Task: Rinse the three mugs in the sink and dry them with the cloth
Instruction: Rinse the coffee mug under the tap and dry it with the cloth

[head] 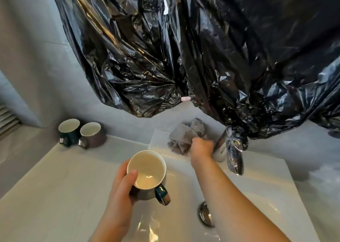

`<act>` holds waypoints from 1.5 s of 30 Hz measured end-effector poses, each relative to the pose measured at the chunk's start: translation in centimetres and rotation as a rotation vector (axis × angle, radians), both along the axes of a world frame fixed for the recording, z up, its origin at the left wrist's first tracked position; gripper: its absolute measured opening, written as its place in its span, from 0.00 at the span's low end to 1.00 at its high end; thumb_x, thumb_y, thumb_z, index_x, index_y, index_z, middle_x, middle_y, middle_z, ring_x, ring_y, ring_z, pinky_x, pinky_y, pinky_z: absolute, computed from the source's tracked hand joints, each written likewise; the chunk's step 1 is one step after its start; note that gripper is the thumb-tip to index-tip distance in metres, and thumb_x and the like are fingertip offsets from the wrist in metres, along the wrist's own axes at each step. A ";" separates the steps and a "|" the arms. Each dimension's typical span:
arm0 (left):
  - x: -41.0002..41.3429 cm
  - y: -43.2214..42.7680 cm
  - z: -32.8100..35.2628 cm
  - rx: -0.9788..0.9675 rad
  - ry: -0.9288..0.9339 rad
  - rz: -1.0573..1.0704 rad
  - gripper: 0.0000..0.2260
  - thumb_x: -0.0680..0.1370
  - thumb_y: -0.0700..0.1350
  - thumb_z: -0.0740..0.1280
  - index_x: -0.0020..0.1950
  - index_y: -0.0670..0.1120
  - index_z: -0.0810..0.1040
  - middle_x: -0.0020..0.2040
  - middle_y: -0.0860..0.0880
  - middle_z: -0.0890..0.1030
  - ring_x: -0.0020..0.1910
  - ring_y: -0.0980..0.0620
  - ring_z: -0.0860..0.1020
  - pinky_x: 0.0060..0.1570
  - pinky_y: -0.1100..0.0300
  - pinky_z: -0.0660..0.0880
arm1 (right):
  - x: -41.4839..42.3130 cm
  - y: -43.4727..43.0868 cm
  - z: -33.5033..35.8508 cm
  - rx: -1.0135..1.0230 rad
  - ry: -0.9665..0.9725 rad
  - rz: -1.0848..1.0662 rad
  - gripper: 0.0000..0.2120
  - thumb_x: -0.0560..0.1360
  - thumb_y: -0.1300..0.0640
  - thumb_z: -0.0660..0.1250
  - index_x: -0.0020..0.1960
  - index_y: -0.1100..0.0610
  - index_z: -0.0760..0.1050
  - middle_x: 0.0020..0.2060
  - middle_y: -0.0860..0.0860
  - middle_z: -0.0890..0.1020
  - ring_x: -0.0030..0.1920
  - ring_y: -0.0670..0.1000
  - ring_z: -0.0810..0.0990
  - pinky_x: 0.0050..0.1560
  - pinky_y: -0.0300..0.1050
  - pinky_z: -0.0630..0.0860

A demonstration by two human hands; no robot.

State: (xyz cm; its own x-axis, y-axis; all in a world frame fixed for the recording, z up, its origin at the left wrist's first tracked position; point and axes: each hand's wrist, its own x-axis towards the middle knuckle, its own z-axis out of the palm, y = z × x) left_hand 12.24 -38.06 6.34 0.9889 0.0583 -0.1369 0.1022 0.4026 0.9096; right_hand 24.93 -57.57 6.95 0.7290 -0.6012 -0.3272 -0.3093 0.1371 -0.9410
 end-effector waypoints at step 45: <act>-1.9 14.3 3.7 0.212 0.116 -0.170 0.26 0.68 0.64 0.68 0.63 0.54 0.79 0.55 0.43 0.84 0.50 0.45 0.84 0.43 0.54 0.81 | -14.2 17.0 6.1 -0.343 -0.209 1.031 0.39 0.61 0.38 0.77 0.65 0.27 0.60 0.59 0.29 0.73 0.59 0.36 0.75 0.53 0.34 0.77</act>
